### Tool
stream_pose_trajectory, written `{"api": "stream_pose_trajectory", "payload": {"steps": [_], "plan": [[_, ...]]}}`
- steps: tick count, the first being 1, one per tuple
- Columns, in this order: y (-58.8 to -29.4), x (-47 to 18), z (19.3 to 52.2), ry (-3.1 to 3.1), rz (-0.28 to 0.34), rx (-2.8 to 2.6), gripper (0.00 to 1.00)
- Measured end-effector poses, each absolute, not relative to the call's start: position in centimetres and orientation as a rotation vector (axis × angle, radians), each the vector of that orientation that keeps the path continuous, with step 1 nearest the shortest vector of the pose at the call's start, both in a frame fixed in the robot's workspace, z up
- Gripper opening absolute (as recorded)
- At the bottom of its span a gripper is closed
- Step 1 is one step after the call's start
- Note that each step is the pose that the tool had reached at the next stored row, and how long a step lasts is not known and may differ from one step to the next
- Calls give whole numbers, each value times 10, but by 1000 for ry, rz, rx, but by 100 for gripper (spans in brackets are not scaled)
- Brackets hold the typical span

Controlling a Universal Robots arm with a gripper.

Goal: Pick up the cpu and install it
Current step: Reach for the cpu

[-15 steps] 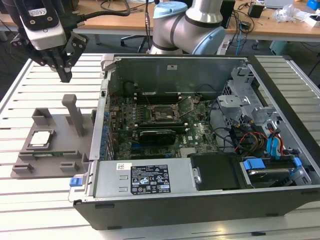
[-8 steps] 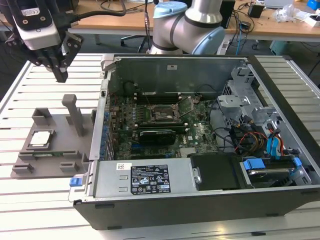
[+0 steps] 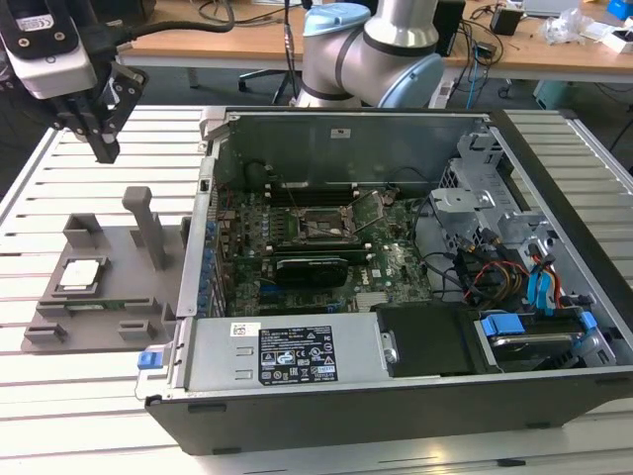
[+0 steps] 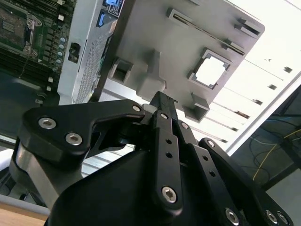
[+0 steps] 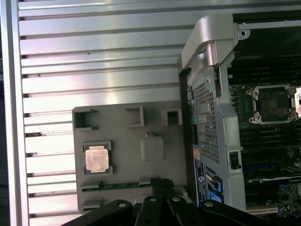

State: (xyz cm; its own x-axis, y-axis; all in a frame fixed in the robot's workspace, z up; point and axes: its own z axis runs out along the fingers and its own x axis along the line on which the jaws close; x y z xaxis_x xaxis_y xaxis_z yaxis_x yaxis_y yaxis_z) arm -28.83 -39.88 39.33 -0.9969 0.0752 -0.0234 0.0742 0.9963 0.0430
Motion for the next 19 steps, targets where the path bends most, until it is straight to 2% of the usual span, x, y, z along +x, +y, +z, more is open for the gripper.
{"api": "stream_pose_trajectory", "payload": {"steps": [19], "plan": [[-399, -314, 393, 3114, 66, 116, 11]]}}
